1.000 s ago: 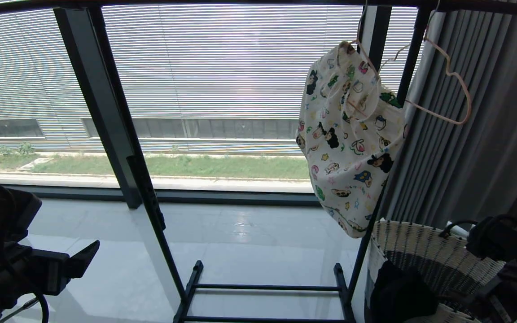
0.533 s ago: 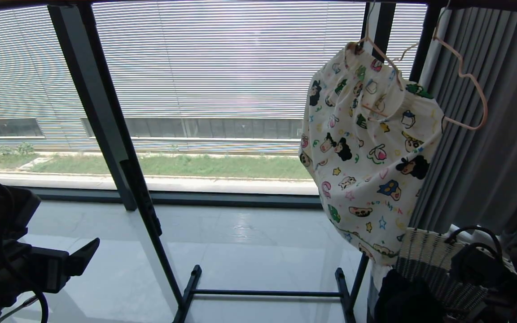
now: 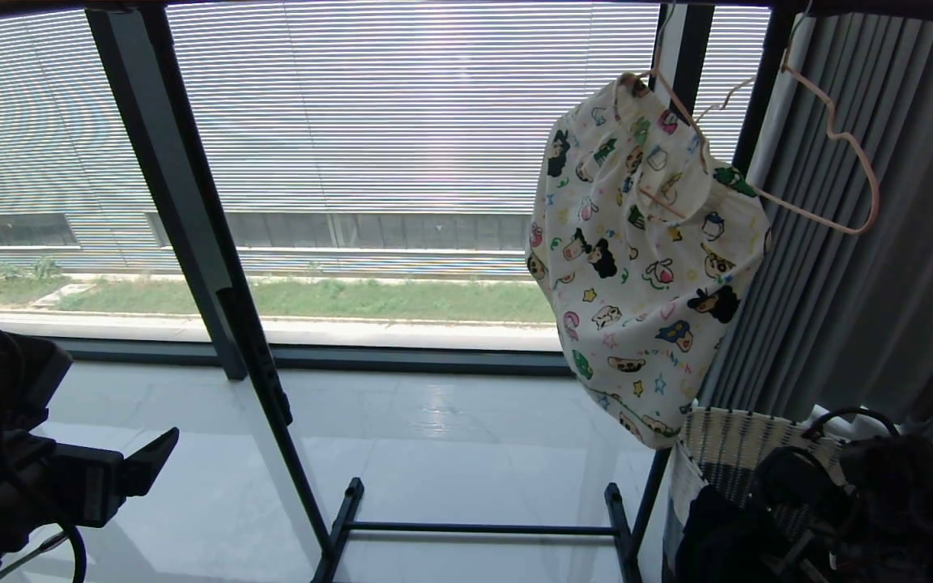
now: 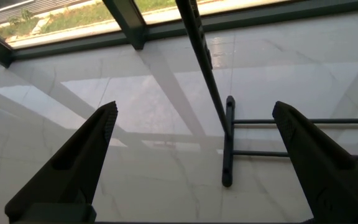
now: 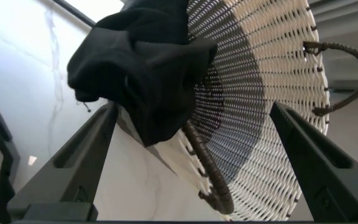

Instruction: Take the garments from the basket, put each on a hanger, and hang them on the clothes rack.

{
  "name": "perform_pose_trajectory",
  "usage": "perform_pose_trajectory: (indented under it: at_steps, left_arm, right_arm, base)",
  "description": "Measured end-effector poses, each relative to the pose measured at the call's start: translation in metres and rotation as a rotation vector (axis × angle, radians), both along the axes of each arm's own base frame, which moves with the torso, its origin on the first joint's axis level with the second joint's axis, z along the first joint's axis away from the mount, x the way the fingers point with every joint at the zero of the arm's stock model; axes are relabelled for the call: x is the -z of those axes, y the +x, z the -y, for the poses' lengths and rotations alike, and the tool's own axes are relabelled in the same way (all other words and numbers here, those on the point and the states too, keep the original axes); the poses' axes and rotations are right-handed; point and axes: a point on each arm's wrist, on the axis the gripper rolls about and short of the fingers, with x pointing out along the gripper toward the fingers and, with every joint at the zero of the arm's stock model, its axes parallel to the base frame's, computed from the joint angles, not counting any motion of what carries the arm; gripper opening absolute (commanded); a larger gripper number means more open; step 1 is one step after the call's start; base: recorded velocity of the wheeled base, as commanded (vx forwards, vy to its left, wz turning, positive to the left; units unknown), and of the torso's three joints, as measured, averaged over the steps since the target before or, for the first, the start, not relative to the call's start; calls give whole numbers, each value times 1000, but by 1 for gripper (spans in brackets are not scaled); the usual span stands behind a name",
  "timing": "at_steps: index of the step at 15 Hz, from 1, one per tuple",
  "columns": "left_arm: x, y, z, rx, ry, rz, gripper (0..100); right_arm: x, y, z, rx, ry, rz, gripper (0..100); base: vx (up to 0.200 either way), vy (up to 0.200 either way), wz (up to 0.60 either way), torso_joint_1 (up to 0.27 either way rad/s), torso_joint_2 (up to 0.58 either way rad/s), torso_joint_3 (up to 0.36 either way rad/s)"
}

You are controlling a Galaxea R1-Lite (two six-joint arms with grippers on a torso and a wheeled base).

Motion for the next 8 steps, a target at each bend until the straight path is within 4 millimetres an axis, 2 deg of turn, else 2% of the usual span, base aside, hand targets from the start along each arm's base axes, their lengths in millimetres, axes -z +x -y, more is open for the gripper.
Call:
perform_pose_trajectory:
  at_steps: [5,6,8]
  left_arm:
    - [1,2,0,17,35,-18,100]
    - [1,2,0,17,36,-19,100]
    - [1,3,0,18,36,-20,100]
  right_arm:
    - [12,35,7,18,-14,100,100]
    - [14,39,6,8,-1,113,0]
    - [19,41,6,0,0,103,0]
  base:
    - [0,0,0,0,0,0]
    - [0,0,0,0,0,0]
    - [0,0,0,0,0,0]
